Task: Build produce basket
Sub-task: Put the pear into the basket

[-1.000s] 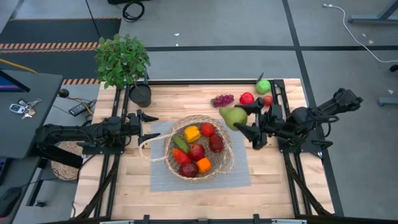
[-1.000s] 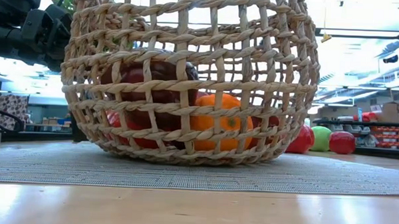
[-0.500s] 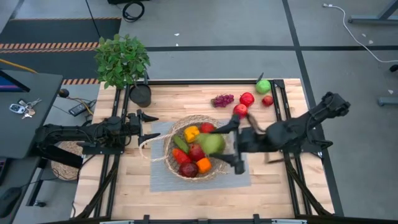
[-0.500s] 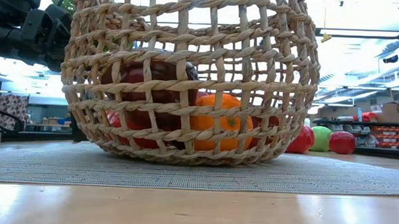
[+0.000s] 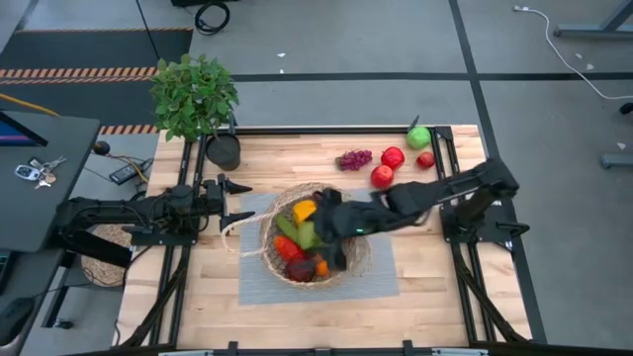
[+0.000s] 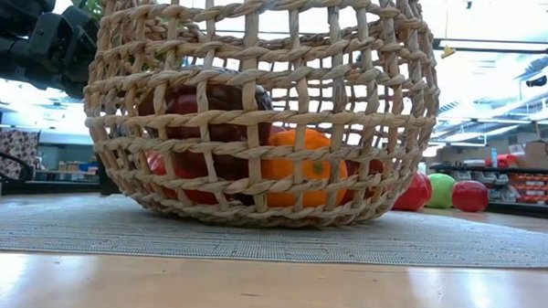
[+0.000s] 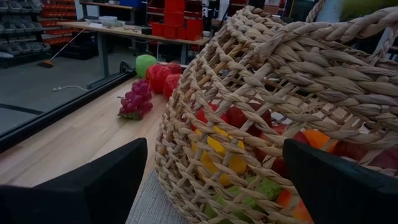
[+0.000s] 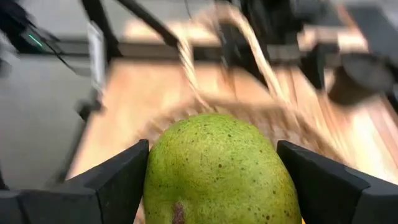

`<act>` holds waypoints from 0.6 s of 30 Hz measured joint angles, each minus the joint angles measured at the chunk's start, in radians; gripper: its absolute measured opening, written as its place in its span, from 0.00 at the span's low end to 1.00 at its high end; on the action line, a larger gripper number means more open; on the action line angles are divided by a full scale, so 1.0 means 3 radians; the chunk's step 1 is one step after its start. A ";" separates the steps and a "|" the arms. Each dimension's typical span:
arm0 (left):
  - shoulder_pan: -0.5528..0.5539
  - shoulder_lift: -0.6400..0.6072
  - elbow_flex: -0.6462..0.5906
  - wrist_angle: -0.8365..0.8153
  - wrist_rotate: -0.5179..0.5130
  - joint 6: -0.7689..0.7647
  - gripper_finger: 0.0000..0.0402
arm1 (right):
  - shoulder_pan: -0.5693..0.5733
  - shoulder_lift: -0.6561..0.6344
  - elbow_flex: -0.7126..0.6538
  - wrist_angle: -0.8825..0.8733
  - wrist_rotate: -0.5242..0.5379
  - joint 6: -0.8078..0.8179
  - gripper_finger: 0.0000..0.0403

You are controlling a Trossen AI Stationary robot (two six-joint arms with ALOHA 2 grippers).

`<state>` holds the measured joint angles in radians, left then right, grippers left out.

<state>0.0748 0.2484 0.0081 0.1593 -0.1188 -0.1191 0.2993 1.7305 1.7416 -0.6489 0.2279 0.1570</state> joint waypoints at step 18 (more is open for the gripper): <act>0.0000 -0.0001 0.0000 0.0000 0.0000 0.0001 0.95 | -0.0435 0.0730 0.0205 -0.1286 -0.0170 0.0249 0.86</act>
<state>0.0749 0.2482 0.0082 0.1593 -0.1188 -0.1188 0.1688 1.9495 1.8030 -1.0347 0.1770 0.2316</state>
